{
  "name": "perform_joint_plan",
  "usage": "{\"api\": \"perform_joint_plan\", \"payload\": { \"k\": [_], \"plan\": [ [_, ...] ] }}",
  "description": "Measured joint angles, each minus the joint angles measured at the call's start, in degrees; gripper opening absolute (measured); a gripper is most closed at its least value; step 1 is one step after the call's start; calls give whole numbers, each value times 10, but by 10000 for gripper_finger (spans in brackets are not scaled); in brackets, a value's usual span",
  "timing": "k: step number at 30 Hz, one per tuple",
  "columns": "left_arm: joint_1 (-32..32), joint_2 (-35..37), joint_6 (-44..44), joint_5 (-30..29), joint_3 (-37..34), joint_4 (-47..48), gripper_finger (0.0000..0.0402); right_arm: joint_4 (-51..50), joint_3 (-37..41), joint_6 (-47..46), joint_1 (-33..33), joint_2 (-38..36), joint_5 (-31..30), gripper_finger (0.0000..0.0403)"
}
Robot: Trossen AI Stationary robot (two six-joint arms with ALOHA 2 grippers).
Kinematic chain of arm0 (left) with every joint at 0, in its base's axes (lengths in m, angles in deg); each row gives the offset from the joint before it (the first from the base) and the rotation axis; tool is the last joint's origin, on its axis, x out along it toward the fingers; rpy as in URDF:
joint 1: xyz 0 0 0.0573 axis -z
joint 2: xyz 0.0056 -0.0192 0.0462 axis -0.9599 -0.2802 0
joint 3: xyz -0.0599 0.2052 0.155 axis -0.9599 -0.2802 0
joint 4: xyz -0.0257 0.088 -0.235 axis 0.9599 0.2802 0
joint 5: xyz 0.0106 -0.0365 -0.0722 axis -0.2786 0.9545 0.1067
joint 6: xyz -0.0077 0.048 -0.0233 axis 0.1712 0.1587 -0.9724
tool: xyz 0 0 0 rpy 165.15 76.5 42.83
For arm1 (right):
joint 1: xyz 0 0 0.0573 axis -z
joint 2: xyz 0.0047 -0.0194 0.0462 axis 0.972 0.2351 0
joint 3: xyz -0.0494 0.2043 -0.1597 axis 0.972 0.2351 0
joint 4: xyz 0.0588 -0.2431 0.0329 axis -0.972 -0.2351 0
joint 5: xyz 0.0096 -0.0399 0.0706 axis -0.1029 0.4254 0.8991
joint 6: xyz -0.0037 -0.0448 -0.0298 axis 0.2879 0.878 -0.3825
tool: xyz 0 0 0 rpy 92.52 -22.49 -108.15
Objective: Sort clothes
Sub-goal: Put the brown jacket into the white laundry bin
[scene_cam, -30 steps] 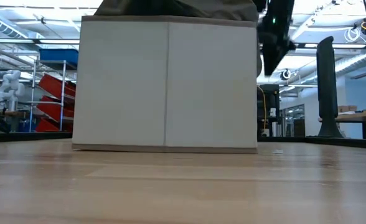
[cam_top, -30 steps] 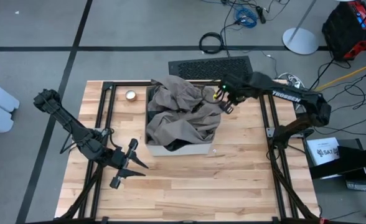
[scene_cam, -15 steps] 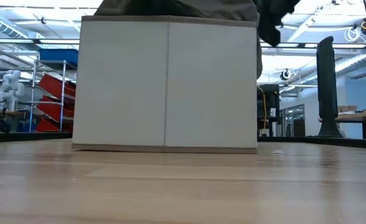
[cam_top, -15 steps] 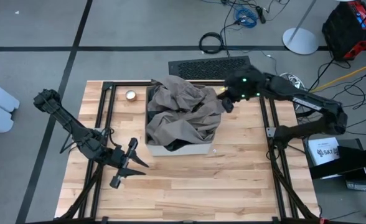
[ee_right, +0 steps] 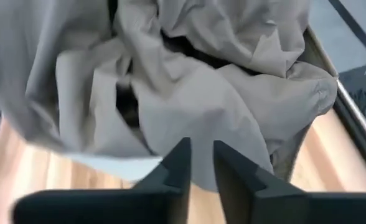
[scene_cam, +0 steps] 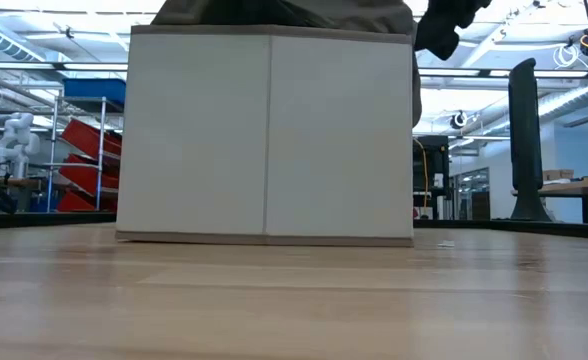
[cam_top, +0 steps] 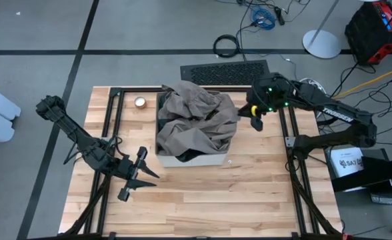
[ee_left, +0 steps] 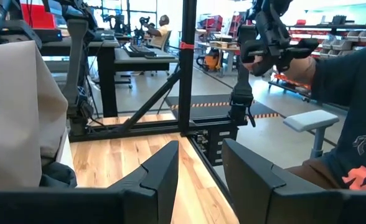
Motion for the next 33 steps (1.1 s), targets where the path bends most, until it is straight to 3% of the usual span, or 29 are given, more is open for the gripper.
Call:
{"api": "perform_joint_plan", "payload": {
  "k": [10, 15, 20, 29, 33],
  "plan": [
    [0, 0, 2, 0, 0, -7, 132, -60, 0, 128, -9, 7, -35, 225],
    [0, 0, 2, 0, 0, -7, 132, -91, 0, 158, -12, 20, -73, 281],
    [0, 0, 5, 0, 0, -7, 132, -68, 12, 156, -23, 37, -151, 294],
    [0, 0, 18, -2, 0, -9, 132, 14, 60, 149, -47, 77, -201, 290],
    [0, 0, 19, -5, 0, -11, 132, 27, 60, 112, -46, 82, -231, 270]
  ]
}}
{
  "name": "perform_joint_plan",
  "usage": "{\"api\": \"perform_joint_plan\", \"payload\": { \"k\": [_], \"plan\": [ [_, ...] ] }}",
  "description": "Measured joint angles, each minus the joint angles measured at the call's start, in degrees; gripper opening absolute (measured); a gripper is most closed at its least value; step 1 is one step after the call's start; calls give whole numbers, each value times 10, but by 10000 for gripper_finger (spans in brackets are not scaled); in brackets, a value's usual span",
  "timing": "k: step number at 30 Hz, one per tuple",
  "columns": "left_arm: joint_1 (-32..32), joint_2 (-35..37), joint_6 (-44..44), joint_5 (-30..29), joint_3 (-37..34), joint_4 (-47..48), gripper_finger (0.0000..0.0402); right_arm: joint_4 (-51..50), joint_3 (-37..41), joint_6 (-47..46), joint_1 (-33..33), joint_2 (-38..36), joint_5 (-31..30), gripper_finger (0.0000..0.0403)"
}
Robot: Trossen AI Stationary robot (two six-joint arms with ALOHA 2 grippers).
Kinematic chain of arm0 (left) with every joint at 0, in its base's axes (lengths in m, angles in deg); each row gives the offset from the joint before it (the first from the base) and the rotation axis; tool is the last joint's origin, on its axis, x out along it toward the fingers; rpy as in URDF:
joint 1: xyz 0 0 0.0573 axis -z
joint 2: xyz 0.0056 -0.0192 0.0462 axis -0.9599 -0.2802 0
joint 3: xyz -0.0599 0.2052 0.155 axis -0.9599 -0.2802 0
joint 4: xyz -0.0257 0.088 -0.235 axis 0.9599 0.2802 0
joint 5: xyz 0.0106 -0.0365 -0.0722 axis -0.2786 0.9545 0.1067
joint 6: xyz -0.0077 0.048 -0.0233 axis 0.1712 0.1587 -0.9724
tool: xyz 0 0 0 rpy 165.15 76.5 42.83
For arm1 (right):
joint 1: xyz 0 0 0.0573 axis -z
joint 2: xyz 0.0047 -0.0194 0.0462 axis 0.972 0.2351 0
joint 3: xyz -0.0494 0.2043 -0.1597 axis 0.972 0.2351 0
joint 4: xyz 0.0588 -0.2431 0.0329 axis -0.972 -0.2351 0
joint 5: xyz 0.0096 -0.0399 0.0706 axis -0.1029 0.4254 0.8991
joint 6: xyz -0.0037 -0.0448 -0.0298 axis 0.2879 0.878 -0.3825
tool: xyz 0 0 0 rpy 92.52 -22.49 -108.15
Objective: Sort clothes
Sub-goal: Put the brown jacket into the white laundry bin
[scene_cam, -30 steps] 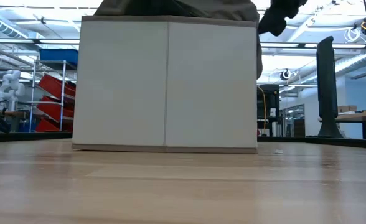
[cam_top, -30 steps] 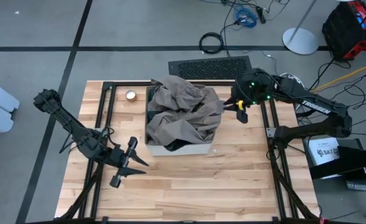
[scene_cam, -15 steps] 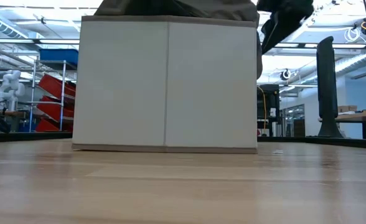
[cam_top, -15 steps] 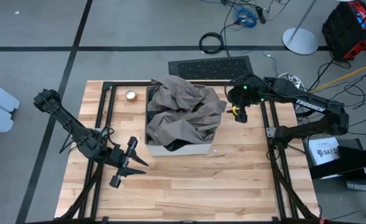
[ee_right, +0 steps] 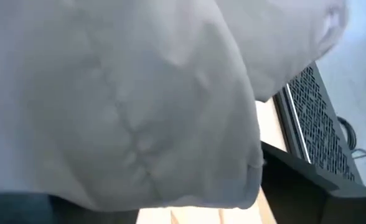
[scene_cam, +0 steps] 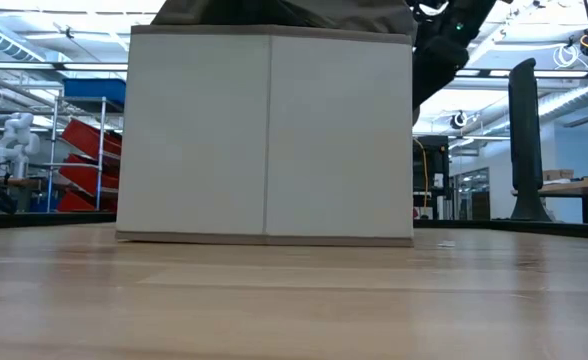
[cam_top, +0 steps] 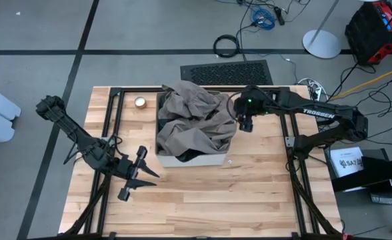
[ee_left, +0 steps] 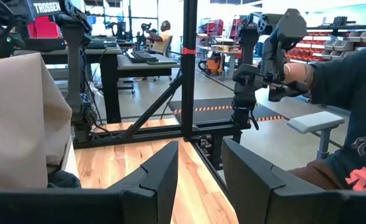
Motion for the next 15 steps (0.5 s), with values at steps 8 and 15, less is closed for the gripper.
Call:
{"api": "perform_joint_plan", "payload": {
  "k": [8, 15],
  "plan": [
    [0, 0, 0, -1, 0, 1, 132, 11, 0, -23, 0, 0, 1, 177],
    [0, 0, 0, -1, 0, 2, 132, 1, -13, -3, -1, 0, 0, 14]
  ]
}}
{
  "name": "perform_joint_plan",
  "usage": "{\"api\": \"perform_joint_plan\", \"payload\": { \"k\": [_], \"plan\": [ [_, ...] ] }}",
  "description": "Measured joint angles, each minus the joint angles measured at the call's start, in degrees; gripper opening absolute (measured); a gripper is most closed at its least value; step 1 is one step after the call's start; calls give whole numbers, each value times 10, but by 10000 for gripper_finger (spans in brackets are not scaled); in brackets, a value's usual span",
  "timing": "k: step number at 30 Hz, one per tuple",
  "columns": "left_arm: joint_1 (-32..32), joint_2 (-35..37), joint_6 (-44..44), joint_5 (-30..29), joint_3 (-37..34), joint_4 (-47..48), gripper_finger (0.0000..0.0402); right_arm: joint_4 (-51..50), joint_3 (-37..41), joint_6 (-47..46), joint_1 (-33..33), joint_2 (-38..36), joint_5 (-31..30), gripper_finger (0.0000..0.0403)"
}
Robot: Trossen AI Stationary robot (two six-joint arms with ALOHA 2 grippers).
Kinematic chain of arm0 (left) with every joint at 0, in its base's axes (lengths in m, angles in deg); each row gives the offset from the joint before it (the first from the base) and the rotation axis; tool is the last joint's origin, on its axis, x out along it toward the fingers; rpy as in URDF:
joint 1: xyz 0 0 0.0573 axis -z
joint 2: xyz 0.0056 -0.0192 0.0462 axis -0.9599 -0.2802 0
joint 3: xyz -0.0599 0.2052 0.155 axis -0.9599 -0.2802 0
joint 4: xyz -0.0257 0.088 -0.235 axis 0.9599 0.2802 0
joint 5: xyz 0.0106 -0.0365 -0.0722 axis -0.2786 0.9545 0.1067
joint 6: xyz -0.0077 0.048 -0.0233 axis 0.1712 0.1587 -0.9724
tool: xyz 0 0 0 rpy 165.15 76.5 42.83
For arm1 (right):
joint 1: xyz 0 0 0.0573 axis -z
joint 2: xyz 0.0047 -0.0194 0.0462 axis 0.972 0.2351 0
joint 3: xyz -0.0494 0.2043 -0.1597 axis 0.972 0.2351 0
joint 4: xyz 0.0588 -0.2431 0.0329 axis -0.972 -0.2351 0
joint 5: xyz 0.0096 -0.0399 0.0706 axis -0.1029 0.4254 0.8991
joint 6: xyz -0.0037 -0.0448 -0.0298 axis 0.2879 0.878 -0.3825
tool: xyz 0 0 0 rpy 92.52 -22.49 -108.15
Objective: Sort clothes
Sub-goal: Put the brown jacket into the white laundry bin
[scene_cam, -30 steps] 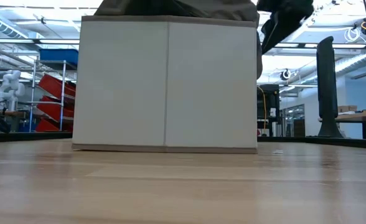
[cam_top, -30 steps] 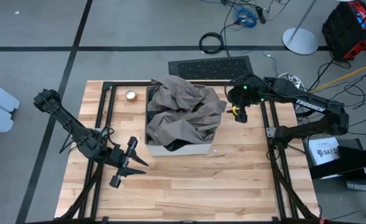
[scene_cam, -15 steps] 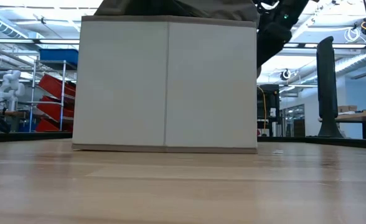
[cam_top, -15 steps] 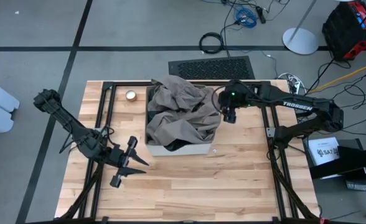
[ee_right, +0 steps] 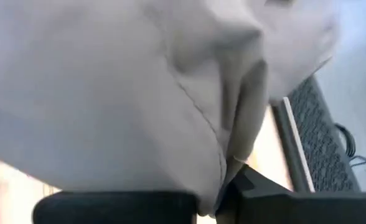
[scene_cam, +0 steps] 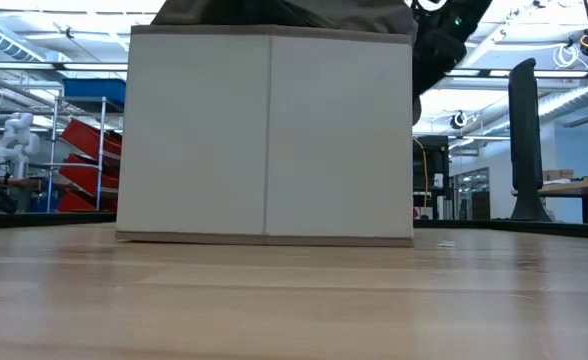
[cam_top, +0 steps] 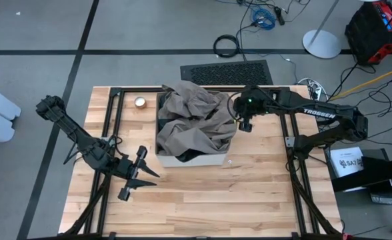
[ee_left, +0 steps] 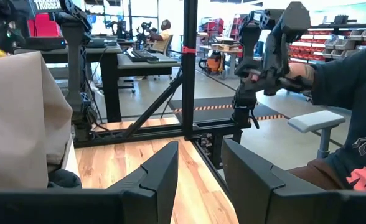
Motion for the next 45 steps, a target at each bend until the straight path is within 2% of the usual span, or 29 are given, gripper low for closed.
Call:
{"api": "perform_joint_plan", "payload": {
  "k": [7, 14, 20, 28, 33, 38, 45],
  "plan": [
    [0, 0, 0, -1, 0, 0, 132, 37, -100, -12, -42, -1, -40, 2],
    [0, 0, 1, -14, 0, -1, 132, 173, -123, -23, -107, 12, -9, 0],
    [0, 0, 1, -17, 0, -2, 132, 222, -122, -63, -147, 106, 27, 0],
    [0, 0, 0, -17, 0, 2, 132, 325, -123, -33, -167, 258, 34, 0],
    [0, 0, -3, -17, 0, 3, 132, 326, -125, -40, -157, 332, 37, 0],
    [0, 0, -3, -17, 0, 4, 132, 296, -127, -82, -138, 366, 42, 0],
    [0, 0, -3, -17, 0, 4, 132, 209, -127, -117, -121, 363, 125, 0]
  ]
}}
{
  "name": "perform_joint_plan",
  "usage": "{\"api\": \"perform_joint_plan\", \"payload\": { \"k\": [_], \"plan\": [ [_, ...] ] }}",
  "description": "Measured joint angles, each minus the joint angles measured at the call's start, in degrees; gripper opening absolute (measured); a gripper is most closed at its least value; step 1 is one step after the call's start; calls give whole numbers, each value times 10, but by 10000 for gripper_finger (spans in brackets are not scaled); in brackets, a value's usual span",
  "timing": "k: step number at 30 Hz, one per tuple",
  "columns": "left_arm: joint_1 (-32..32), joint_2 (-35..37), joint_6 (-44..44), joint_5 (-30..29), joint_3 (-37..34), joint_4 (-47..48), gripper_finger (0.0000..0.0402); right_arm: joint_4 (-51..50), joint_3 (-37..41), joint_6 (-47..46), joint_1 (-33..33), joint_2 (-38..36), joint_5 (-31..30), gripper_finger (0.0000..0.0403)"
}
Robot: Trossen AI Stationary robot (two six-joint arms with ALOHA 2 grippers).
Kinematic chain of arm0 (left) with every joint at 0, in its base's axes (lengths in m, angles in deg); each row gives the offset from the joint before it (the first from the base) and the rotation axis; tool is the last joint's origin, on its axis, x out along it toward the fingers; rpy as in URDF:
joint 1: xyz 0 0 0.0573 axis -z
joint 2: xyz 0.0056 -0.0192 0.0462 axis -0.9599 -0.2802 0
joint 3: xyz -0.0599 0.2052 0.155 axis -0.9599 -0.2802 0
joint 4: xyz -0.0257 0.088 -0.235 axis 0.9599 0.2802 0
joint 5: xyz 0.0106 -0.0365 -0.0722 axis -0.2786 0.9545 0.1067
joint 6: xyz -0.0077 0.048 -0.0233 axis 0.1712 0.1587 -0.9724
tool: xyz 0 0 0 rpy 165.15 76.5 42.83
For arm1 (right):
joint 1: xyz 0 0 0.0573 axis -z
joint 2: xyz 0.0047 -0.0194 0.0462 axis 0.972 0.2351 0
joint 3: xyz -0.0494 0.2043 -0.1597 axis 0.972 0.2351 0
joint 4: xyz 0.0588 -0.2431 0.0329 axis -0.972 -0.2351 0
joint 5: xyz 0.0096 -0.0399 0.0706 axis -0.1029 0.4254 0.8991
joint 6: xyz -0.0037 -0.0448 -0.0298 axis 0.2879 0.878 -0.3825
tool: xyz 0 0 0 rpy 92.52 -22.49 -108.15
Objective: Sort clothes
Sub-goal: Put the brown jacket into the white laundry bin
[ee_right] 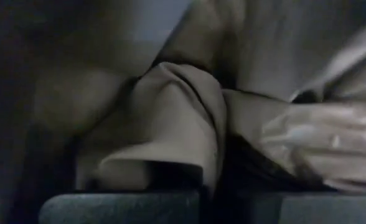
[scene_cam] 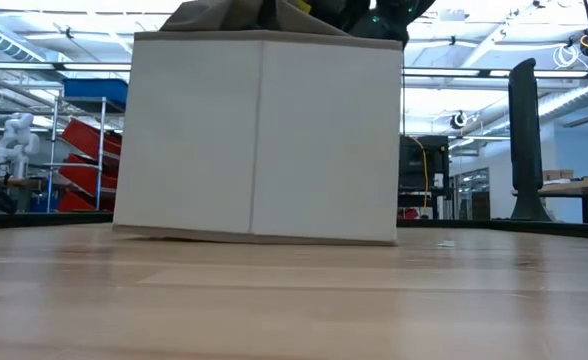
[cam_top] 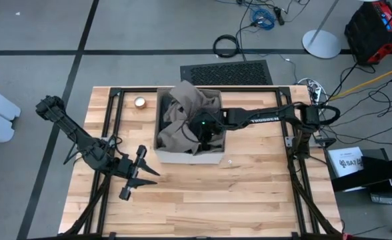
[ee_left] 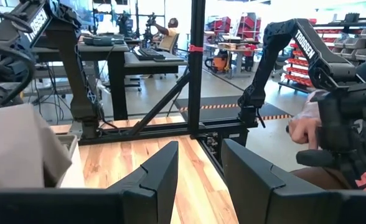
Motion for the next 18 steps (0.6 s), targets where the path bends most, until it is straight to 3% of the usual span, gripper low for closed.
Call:
{"api": "perform_joint_plan", "payload": {
  "k": [3, 8, 18],
  "plan": [
    [0, 0, 1, 0, 0, -1, 132, -35, 1, 0, 0, -3, 35, 0],
    [0, 0, 4, 0, 0, -2, 132, -49, -10, 16, -1, -17, 42, 1],
    [0, 0, 0, 0, 0, -4, 132, -84, -166, 71, -1, -22, 28, 61]
  ]
}}
